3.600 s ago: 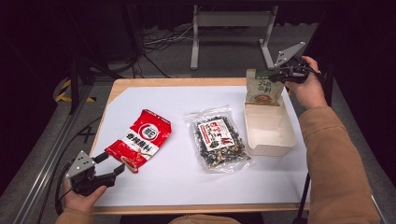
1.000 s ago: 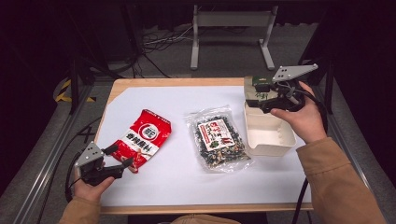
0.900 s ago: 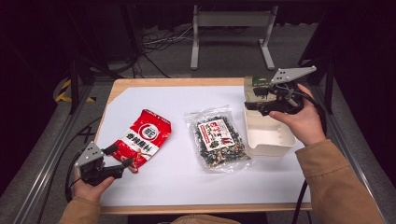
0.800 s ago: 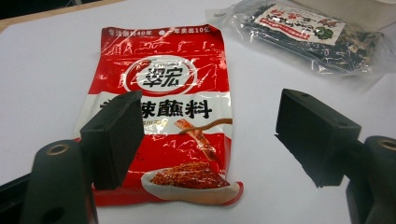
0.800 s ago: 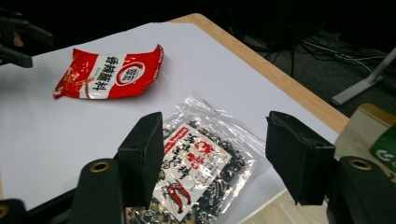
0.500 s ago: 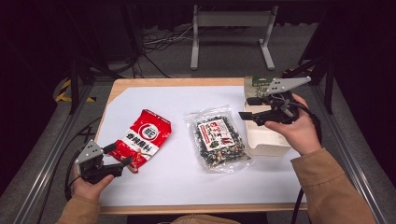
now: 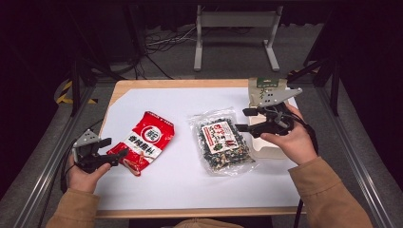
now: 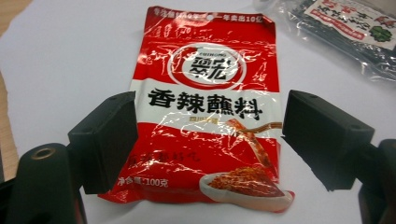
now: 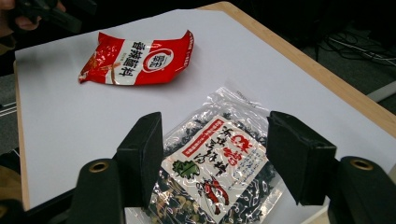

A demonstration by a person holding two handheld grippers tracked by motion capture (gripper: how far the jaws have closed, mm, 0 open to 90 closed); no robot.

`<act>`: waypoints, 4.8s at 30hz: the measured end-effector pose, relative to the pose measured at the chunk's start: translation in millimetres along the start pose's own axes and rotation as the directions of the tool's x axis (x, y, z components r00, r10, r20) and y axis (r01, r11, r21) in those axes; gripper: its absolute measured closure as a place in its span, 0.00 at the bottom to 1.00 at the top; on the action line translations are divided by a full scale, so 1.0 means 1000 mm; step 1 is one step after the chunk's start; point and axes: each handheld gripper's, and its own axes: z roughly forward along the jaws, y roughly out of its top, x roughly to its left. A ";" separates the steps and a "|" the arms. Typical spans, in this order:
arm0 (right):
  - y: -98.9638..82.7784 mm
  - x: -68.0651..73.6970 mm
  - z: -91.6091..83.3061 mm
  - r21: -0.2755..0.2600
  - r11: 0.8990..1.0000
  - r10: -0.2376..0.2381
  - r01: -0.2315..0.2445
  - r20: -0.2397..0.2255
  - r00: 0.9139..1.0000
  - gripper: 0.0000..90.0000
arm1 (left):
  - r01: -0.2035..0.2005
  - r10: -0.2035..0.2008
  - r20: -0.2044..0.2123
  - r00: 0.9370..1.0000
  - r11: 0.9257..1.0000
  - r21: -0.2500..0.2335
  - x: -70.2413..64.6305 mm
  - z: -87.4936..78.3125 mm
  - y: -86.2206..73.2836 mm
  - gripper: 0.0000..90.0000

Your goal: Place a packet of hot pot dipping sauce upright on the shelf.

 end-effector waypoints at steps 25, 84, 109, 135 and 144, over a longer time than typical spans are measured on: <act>-0.010 0.025 0.024 0.006 1.000 -0.028 0.029 -0.055 0.998 0.40 | 0.122 -0.117 -0.039 0.992 0.973 0.194 0.037 0.039 0.001 0.28; -0.026 0.040 0.048 -0.010 1.000 -0.019 0.018 -0.119 0.993 0.38 | 0.142 -0.139 -0.027 0.990 0.972 0.187 0.030 0.043 -0.006 0.93; -0.023 0.055 0.068 -0.072 0.994 0.069 -0.080 -0.145 0.987 0.46 | 0.014 -0.004 0.090 0.996 0.994 -0.107 -0.029 -0.016 0.023 0.94; -0.031 0.097 0.125 -0.150 0.959 0.196 -0.241 -0.266 0.944 0.44 | -0.047 0.075 0.150 0.986 0.982 -0.184 -0.069 -0.022 0.033 0.94; -0.030 0.105 0.136 -0.180 0.942 0.224 -0.282 -0.287 0.931 0.57 | -0.052 0.081 0.159 0.984 0.982 -0.181 -0.075 -0.017 0.030 0.94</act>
